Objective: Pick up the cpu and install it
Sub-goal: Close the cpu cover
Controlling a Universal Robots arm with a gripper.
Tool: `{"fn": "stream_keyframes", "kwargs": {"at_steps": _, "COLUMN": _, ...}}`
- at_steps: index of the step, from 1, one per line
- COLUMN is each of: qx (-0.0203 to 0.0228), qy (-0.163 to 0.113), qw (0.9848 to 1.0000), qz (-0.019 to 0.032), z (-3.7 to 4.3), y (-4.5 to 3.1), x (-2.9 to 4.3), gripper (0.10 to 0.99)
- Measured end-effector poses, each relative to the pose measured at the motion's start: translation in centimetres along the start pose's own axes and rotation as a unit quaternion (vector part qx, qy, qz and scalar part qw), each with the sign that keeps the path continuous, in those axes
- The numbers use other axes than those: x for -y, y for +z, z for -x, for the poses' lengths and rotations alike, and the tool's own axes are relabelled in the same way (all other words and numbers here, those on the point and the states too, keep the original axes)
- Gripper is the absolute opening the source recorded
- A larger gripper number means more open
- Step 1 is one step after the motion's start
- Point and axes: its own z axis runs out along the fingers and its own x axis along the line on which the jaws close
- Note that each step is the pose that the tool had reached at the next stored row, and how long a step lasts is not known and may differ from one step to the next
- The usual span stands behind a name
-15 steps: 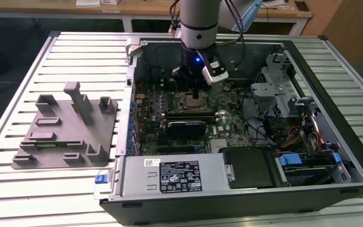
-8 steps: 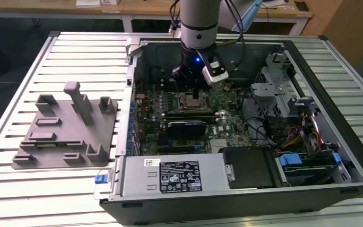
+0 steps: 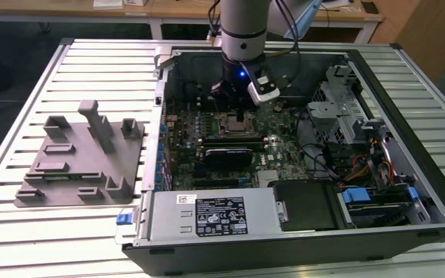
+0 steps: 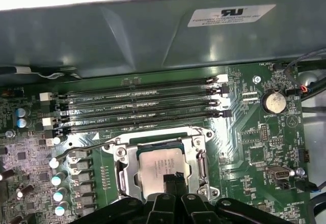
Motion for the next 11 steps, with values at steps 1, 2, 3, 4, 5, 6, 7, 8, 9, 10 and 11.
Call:
{"fn": "stream_keyframes", "kwargs": {"at_steps": 1, "qx": 0.0, "qy": 0.002, "qw": 1.0, "qz": -0.0002, "z": -0.05, "y": 0.03, "x": 0.01, "gripper": 0.106}}
{"fn": "stream_keyframes", "kwargs": {"at_steps": 2, "qx": 0.0, "qy": 0.003, "qw": 1.0, "qz": -0.0003, "z": -0.15, "y": 0.05, "x": 0.03, "gripper": 0.106}}
{"fn": "stream_keyframes", "kwargs": {"at_steps": 3, "qx": 0.0001, "qy": 0.004, "qw": 1.0, "qz": -0.0004, "z": -0.27, "y": 0.07, "x": 0.05, "gripper": 0.106}}
{"fn": "stream_keyframes", "kwargs": {"at_steps": 4, "qx": 0.0001, "qy": 0.005, "qw": 1.0, "qz": -0.0004, "z": -0.4, "y": 0.09, "x": 0.07, "gripper": 0.106}}
{"fn": "stream_keyframes", "kwargs": {"at_steps": 5, "qx": 0.0001, "qy": 0.006, "qw": 1.0, "qz": -0.0004, "z": -0.54, "y": 0.12, "x": 0.08, "gripper": 0.106}}
{"fn": "stream_keyframes", "kwargs": {"at_steps": 6, "qx": 0.0001, "qy": 0.007, "qw": 1.0, "qz": -0.0005, "z": -0.68, "y": 0.14, "x": 0.1, "gripper": 0.106}}
{"fn": "stream_keyframes", "kwargs": {"at_steps": 7, "qx": 0.0002, "qy": 0.008, "qw": 1.0, "qz": -0.0006, "z": -0.89, "y": 0.17, "x": 0.13, "gripper": 0.106}}
{"fn": "stream_keyframes", "kwargs": {"at_steps": 8, "qx": 0.0001, "qy": 0.008, "qw": 1.0, "qz": -0.0007, "z": -1.0, "y": 0.21, "x": 0.15, "gripper": 0.106}}
{"fn": "stream_keyframes", "kwargs": {"at_steps": 9, "qx": 0.0002, "qy": 0.009, "qw": 1.0, "qz": -0.0007, "z": -1.08, "y": 0.29, "x": 0.16, "gripper": 0.106}}
{"fn": "stream_keyframes", "kwargs": {"at_steps": 10, "qx": 0.0002, "qy": 0.01, "qw": 1.0, "qz": -0.0007, "z": -1.14, "y": 0.37, "x": 0.17, "gripper": 0.106}}
{"fn": "stream_keyframes", "kwargs": {"at_steps": 11, "qx": 0.0002, "qy": 0.01, "qw": 0.9999, "qz": -0.0008, "z": -1.19, "y": 0.42, "x": 0.18, "gripper": 0.106}}
